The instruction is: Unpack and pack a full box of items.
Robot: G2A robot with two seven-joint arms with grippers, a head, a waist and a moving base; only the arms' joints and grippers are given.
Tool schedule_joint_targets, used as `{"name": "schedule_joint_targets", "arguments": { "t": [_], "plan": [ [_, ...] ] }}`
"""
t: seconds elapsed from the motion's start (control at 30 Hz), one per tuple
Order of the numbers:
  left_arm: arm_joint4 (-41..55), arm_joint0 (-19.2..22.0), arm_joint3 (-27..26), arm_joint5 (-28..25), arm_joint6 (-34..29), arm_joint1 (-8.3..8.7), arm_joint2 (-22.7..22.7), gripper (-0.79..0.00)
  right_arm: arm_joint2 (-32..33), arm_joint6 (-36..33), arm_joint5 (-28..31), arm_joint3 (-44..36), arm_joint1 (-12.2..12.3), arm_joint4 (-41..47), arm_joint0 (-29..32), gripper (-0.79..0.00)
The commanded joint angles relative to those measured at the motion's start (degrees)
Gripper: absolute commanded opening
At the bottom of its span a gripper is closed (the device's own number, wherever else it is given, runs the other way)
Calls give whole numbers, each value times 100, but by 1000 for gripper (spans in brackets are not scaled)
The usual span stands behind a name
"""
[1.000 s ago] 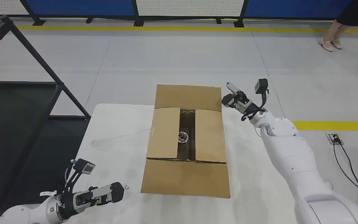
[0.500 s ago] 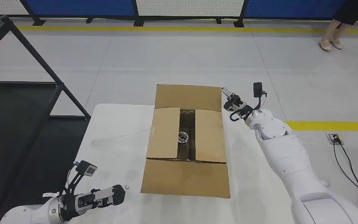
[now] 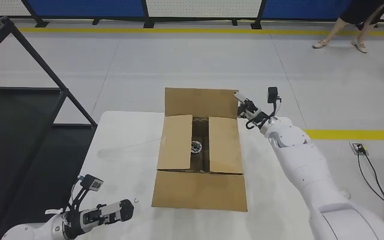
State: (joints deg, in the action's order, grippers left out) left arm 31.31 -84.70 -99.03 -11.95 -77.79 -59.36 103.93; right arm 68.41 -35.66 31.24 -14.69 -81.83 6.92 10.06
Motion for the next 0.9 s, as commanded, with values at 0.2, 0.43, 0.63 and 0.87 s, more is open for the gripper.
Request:
{"name": "schedule_joint_targets", "arguments": {
  "t": [0.2, 0.43, 0.63, 0.87],
  "plan": [
    [-22, 17, 16, -26, 49, 35, -102, 0, 152, -461, 285, -13, 77, 242, -39, 0],
    [-151, 87, 79, 7, 73, 65, -307, 0, 272, -908, 505, -87, 165, 412, -22, 0],
    [-445, 213, 68, 35, 107, 86, -589, 0, 323, -1172, 644, -191, 226, 459, 7, 0],
    [-809, 479, 57, 139, 540, 73, -1117, 0, 281, -1233, 695, -340, 248, 360, 44, 0]
  ]
}}
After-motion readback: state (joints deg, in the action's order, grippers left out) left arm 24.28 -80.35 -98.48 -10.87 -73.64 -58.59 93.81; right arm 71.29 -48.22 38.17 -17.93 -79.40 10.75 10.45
